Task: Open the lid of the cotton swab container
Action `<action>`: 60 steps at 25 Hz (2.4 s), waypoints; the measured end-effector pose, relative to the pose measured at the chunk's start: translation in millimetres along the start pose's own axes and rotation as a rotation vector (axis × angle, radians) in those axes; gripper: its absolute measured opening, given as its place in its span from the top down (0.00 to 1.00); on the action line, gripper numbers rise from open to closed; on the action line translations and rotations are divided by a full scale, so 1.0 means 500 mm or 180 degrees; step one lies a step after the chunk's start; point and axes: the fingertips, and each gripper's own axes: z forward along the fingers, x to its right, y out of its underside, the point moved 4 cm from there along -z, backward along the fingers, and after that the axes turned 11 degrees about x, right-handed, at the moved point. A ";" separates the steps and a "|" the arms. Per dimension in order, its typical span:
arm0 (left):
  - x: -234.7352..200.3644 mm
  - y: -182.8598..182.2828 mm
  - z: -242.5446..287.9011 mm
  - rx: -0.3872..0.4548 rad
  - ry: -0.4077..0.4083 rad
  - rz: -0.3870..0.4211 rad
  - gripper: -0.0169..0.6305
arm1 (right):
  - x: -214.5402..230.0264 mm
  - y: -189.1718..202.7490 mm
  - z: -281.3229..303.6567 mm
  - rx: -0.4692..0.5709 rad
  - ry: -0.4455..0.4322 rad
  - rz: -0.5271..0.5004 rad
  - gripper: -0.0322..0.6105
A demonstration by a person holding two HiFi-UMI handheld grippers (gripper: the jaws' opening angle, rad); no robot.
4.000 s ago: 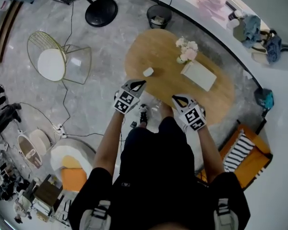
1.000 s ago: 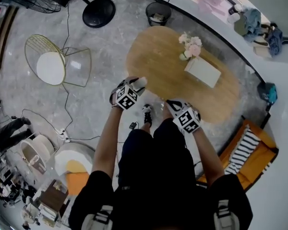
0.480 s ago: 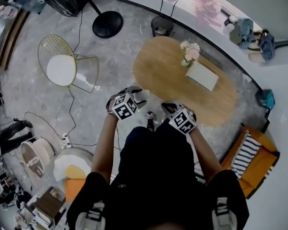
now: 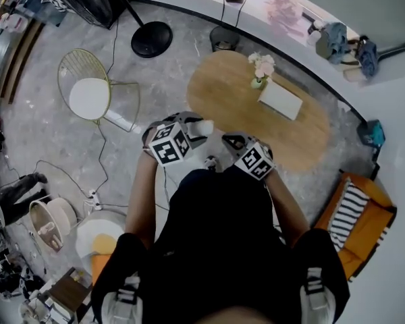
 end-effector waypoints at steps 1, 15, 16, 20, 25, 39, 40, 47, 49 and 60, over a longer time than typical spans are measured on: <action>0.007 -0.012 -0.007 -0.0026 0.0028 0.0068 0.63 | -0.002 -0.005 -0.006 0.0030 0.0015 -0.0003 0.95; 0.105 -0.126 -0.053 -0.0112 0.0549 0.0534 0.62 | -0.087 -0.103 -0.044 0.0423 -0.0184 -0.0250 0.52; 0.108 -0.128 -0.056 -0.0122 0.0550 0.0570 0.62 | -0.089 -0.106 -0.044 0.0433 -0.0173 -0.0265 0.51; 0.122 -0.138 -0.069 -0.0100 0.0607 0.0632 0.62 | -0.094 -0.121 -0.048 0.0558 -0.0051 -0.0242 0.51; 0.147 -0.149 -0.081 -0.0070 0.0635 0.0728 0.62 | -0.109 -0.159 -0.045 0.0722 -0.0048 -0.0318 0.51; 0.171 -0.192 -0.104 0.0435 0.0690 0.0814 0.62 | -0.136 -0.213 -0.055 0.0936 -0.0258 -0.0091 0.62; 0.171 -0.194 -0.104 0.0486 0.0678 0.0823 0.62 | -0.135 -0.213 -0.057 0.0924 -0.0252 -0.0059 0.62; 0.169 -0.181 -0.095 0.0476 0.0662 0.0917 0.62 | -0.132 -0.201 -0.046 0.0714 -0.0320 -0.0137 0.62; 0.170 -0.174 -0.096 0.0409 0.0680 0.0925 0.63 | -0.137 -0.196 -0.042 0.0695 -0.0325 -0.0109 0.62; 0.183 -0.146 -0.114 0.0232 0.0890 0.0738 0.64 | -0.174 -0.198 -0.028 0.0610 -0.0565 -0.0142 0.63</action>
